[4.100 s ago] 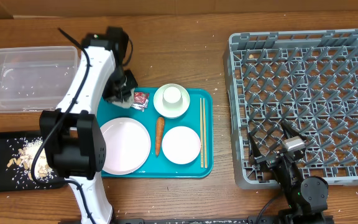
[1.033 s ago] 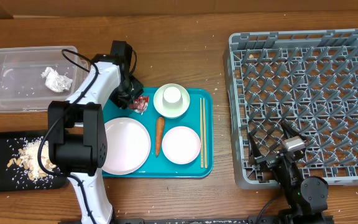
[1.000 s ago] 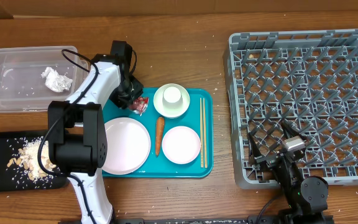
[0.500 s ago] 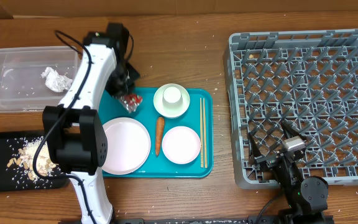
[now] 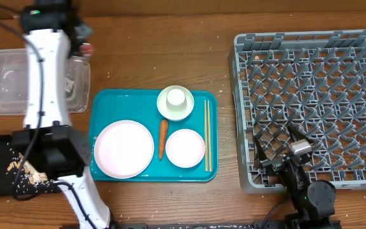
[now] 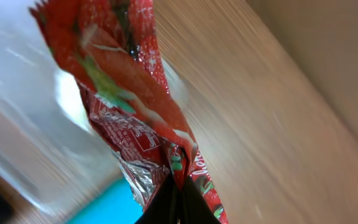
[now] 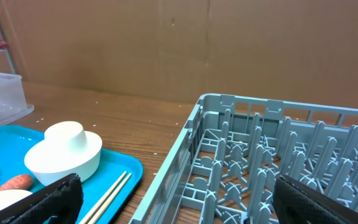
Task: Sort waste into correct bins and load items into the dishwasher
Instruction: 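Carry the red wrapper left and drop it into the clear bin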
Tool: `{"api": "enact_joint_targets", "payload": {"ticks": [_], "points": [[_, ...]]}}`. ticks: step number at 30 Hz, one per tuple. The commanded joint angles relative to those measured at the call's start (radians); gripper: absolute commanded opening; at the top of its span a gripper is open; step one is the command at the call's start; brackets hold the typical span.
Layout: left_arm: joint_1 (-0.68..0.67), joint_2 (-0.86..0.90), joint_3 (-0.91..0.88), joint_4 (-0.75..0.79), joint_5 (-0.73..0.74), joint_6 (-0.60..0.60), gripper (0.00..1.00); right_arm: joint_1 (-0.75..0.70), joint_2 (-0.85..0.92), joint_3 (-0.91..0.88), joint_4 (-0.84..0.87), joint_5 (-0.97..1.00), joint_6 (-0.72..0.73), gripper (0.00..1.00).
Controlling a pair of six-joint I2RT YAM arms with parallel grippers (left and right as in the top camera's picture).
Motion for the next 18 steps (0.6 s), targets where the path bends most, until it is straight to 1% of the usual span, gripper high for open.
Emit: {"api": "enact_joint_targets", "payload": {"ticks": [1, 2, 3, 4, 5, 8, 9, 10, 14, 17, 18], "points": [[0.098, -0.015, -0.022, 0.033, -0.099, 0.019, 0.08, -0.004, -0.01, -0.01, 0.005, 0.002, 0.0, 1.0], [0.114, -0.015, -0.035, 0.044, -0.098, 0.019, 0.24, -0.004, -0.01, -0.01, 0.005, 0.002, 0.0, 1.0], [0.132, -0.015, -0.048, 0.051, -0.092, 0.019, 0.54, -0.004, -0.01, -0.01, 0.005, 0.002, 0.0, 1.0], [0.146, -0.015, -0.056, 0.051, -0.084, 0.019, 0.8, -0.004, -0.01, -0.01, 0.005, 0.002, 0.0, 1.0], [0.159, -0.015, -0.065, 0.05, -0.077, 0.019, 0.82, -0.004, -0.01, -0.01, 0.005, 0.002, 0.0, 1.0], [0.187, -0.015, -0.074, 0.018, -0.04, 0.031, 0.84, -0.004, -0.01, -0.01, 0.005, 0.002, 0.0, 1.0], [0.192, -0.015, -0.073, 0.005, -0.021, 0.038, 0.87, -0.004, -0.01, -0.01, 0.005, 0.002, 0.0, 1.0], [0.196, -0.016, -0.072, -0.007, -0.002, 0.044, 0.88, -0.004, -0.01, -0.01, 0.005, 0.002, 0.0, 1.0], [0.194, -0.023, -0.065, -0.04, 0.042, 0.05, 0.86, -0.004, -0.01, -0.01, 0.005, 0.002, 0.0, 1.0], [0.181, -0.033, -0.065, -0.046, 0.105, 0.102, 0.86, -0.004, -0.01, -0.01, 0.005, 0.002, 0.0, 1.0], [0.16, -0.04, -0.065, -0.059, 0.15, 0.123, 0.86, -0.004, -0.01, -0.01, 0.005, 0.002, 0.0, 1.0]]}}
